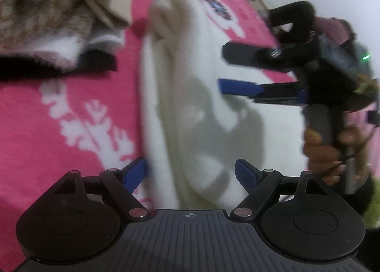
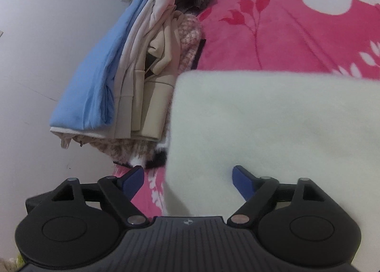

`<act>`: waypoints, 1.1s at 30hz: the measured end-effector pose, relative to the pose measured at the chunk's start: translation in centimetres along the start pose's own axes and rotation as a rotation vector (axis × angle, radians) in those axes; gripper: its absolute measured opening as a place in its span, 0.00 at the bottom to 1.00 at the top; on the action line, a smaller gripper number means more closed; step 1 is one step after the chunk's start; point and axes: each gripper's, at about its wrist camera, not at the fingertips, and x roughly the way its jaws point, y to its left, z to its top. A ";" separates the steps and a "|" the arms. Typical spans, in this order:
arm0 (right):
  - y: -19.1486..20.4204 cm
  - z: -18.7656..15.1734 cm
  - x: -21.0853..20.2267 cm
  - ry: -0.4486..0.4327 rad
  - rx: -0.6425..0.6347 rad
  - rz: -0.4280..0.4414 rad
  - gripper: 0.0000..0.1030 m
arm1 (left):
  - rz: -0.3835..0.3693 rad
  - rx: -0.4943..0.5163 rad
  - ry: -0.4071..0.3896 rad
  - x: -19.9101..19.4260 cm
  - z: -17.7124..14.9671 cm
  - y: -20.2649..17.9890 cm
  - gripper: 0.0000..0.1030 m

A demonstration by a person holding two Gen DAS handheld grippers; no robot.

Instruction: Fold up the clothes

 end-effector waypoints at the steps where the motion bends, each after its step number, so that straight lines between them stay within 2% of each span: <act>1: 0.2 0.1 0.1 -0.001 -0.003 -0.002 0.88 | 0.011 0.001 -0.001 0.2 0.0 -0.1 0.80; 4: 0.7 0.1 0.3 -0.003 -0.016 -0.016 0.90 | 0.040 0.012 -0.009 0.8 -0.1 -0.7 0.79; 7: 1.2 0.2 0.6 -0.004 -0.024 -0.044 0.90 | 0.083 0.035 -0.033 0.9 -0.6 -1.5 0.64; 9: 1.8 0.2 0.9 -0.001 -0.040 -0.074 0.90 | 0.116 0.058 -0.050 0.8 -1.1 -2.1 0.47; 12: 3.1 0.3 1.5 0.003 -0.101 -0.142 0.90 | 0.147 0.103 -0.074 0.6 -1.9 -2.9 0.37; 16: 5.0 0.2 2.8 0.014 -0.200 -0.245 0.92 | 0.167 0.136 -0.098 0.3 -2.5 -4.1 0.33; 23: 7.2 -1.0 5.6 0.058 -0.379 -0.399 0.97 | 0.157 0.207 -0.161 -0.6 -3.8 -5.6 0.29; 33: 7.4 -2.7 7.1 0.074 -0.537 -0.501 0.94 | 0.157 0.307 -0.190 -0.9 -4.5 -7.3 0.29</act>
